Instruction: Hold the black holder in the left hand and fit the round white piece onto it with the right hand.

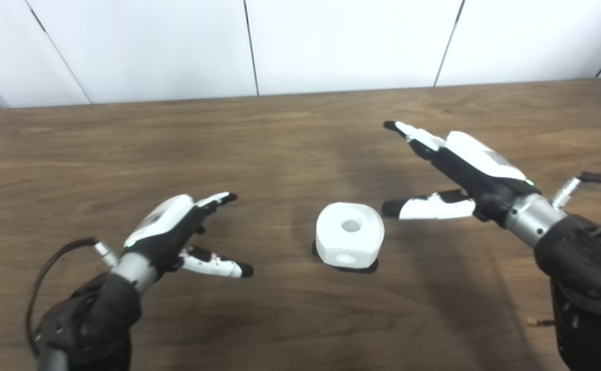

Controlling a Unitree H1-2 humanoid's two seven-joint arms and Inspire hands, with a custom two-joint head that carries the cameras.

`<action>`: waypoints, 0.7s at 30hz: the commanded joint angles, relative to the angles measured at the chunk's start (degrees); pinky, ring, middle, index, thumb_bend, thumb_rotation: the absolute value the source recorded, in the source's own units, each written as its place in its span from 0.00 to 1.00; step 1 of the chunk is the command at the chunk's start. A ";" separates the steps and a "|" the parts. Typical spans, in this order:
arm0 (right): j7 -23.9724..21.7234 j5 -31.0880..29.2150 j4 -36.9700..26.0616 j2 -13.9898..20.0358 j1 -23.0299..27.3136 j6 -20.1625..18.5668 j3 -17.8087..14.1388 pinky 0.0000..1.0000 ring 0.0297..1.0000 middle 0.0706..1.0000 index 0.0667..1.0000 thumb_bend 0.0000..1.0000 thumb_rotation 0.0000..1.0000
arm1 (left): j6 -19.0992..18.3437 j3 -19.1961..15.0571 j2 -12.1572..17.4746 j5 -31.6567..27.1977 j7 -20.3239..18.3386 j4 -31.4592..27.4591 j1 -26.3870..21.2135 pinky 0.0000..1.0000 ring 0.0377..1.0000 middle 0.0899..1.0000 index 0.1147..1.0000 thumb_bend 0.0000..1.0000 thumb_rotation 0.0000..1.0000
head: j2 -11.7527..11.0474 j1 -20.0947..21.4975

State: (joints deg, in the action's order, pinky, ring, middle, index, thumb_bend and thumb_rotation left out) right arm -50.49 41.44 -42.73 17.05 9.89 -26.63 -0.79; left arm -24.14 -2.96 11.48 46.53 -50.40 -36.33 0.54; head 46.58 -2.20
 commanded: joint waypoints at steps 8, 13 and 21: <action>13.44 -5.76 2.25 -4.26 -6.67 0.12 -4.05 0.87 0.96 1.00 0.96 0.65 1.00 | 1.64 -8.46 -5.22 -21.81 18.36 -0.66 4.42 0.88 0.93 0.95 0.93 0.61 0.36 | -0.04 0.53; 19.47 -15.23 3.80 -7.89 -11.09 0.00 -7.84 0.89 0.96 0.99 0.97 0.61 1.00 | 4.71 -9.20 -7.60 -24.74 28.24 0.06 7.92 0.81 0.89 0.94 0.94 0.55 0.71 | -0.06 0.66; 25.95 -28.98 5.70 -12.26 -15.90 0.65 -10.99 0.98 1.00 1.00 1.00 0.63 1.00 | 5.92 -10.63 -11.59 -40.67 35.36 1.88 11.18 0.92 0.96 0.96 0.98 0.43 0.91 | -0.17 0.53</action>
State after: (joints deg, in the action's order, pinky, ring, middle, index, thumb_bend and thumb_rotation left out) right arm -26.61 14.45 -36.58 4.38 -6.32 -26.99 -11.31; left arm -20.26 -13.24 1.39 9.14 -16.76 -34.08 11.01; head 46.32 -1.58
